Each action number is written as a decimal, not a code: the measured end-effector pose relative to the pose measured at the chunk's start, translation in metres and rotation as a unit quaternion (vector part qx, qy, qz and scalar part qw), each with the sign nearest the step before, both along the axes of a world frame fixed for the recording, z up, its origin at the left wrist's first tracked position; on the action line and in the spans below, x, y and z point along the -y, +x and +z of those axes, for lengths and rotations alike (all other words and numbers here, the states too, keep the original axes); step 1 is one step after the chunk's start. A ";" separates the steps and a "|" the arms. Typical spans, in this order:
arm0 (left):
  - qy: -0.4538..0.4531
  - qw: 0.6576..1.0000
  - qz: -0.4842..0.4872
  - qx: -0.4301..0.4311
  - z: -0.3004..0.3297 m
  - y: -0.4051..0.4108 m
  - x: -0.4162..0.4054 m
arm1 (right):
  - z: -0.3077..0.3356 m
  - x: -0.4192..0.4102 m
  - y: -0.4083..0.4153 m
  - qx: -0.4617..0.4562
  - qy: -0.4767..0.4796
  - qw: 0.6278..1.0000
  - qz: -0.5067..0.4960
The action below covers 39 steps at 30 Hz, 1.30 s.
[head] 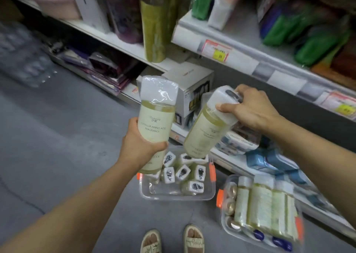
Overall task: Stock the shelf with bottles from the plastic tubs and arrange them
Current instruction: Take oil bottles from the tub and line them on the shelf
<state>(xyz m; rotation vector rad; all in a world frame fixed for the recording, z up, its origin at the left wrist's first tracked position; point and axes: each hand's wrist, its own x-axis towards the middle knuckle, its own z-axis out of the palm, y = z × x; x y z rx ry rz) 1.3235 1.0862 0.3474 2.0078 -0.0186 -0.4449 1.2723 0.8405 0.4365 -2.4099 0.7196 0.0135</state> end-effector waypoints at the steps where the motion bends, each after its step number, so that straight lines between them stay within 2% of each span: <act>1: -0.006 1.000 -0.002 0.008 0.013 0.001 0.000 | 0.016 -0.002 -0.001 0.005 -0.010 1.000 -0.004; 14: -0.061 0.990 -0.045 0.117 0.177 0.016 0.012 | 0.205 -0.023 -0.022 0.088 -0.160 0.982 -0.050; 25: -0.107 0.970 -0.102 0.191 0.310 0.036 0.029 | 0.351 -0.018 -0.042 0.197 -0.162 0.962 -0.093; 31: -0.139 0.959 -0.121 0.216 0.369 0.046 0.050 | 0.405 -0.001 -0.036 0.268 -0.146 0.942 -0.143; 39: -0.175 0.947 -0.132 0.236 0.424 0.069 0.090 | 0.464 0.029 -0.006 0.338 -0.173 0.899 -0.216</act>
